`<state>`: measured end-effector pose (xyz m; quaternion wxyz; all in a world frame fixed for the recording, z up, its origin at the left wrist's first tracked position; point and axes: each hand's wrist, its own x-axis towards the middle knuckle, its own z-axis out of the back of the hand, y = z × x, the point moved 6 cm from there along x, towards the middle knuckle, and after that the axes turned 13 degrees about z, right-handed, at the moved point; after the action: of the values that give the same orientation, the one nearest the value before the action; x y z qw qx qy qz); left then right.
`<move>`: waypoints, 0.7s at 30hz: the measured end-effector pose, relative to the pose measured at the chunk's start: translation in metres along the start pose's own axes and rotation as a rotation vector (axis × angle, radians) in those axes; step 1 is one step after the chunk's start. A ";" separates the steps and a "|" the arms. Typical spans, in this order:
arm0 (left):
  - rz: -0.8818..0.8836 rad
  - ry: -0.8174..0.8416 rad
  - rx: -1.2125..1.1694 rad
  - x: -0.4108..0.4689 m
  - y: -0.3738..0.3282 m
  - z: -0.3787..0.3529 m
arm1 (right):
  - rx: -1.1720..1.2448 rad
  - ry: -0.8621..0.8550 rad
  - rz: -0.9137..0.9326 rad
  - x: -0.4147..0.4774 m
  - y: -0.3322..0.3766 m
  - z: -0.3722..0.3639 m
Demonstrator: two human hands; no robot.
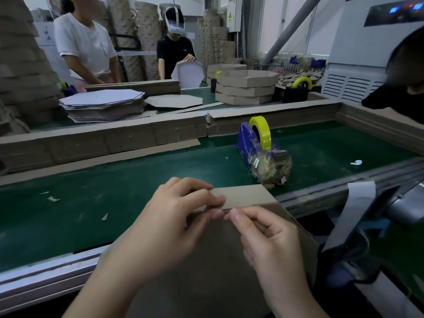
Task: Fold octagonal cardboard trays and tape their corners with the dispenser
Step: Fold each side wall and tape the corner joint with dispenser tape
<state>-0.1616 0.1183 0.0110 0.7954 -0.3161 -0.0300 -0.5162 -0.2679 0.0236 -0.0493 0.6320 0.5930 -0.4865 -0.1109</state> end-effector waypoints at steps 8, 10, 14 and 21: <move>-0.002 0.018 0.002 -0.004 0.002 0.000 | 0.020 -0.026 0.050 0.000 0.010 -0.004; -0.008 0.027 0.009 -0.005 0.001 0.000 | -0.013 -0.036 0.046 -0.001 0.009 -0.004; -0.017 0.016 0.012 -0.008 0.001 -0.001 | -0.051 -0.107 0.004 -0.008 0.003 -0.003; -0.025 0.000 -0.004 -0.014 0.001 -0.002 | -0.065 -0.175 -0.082 -0.012 0.001 0.000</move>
<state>-0.1678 0.1286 0.0038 0.7884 -0.3171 -0.0330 -0.5261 -0.2745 0.0331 -0.0541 0.6007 0.5798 -0.5113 -0.2039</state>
